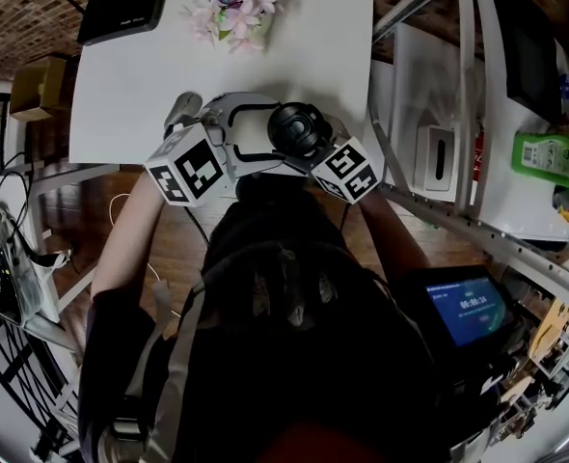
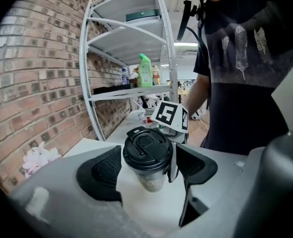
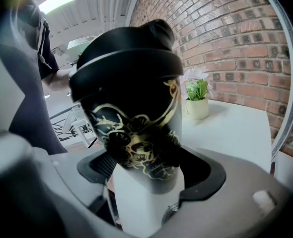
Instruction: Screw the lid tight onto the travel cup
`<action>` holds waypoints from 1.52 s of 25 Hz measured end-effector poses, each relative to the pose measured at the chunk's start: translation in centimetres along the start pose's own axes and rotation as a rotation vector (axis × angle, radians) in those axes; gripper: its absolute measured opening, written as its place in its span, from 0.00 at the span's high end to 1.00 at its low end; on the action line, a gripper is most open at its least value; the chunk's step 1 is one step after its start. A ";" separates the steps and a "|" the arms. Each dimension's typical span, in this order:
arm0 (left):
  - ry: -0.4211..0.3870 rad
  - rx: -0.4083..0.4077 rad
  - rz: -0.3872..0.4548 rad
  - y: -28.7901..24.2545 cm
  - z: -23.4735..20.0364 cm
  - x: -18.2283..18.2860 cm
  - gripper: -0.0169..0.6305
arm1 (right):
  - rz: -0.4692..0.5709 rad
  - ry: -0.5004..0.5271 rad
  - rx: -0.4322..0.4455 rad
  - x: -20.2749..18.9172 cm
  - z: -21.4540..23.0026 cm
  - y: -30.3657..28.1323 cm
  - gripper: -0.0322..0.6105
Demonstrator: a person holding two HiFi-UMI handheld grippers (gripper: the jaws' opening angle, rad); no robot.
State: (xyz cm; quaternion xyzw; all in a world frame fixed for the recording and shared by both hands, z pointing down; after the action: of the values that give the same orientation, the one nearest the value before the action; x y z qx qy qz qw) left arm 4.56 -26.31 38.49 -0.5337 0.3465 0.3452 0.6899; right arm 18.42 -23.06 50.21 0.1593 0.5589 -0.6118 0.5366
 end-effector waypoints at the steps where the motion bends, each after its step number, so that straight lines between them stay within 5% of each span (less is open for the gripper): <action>1: -0.024 -0.021 -0.014 -0.4 0.1 -0.1 0.42 | 0.000 0.000 0.000 0.0 0.0 0.0 0.34; 6: -0.052 -0.037 -0.016 -1.5 0.4 -0.4 0.43 | 0.004 -0.002 -0.003 0.0 -0.1 -0.1 0.34; 23: 0.062 0.142 -0.018 -1.3 1.9 -0.6 0.43 | 0.015 -0.002 -0.005 -0.2 0.0 -0.1 0.34; 33: 0.058 0.078 -0.018 1.0 0.7 0.6 0.42 | 0.014 -0.002 -0.002 -0.2 0.0 -0.1 0.34; 38: -0.032 0.048 -0.060 0.4 0.3 0.6 0.42 | 0.018 -0.003 -0.001 -0.2 0.0 -0.1 0.34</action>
State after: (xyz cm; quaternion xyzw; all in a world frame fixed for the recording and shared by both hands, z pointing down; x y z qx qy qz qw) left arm 4.59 -25.90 37.87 -0.5216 0.3276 0.3244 0.7179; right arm 18.43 -22.95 50.42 0.1630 0.5570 -0.6069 0.5430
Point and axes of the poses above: the fingertips, and each gripper's own axes: y backward along the fingers, z to its right, x out of its top, the point moved 9 cm from there along y, backward along the fingers, and after that the axes turned 11 degrees about x, right-handed, at the moved point
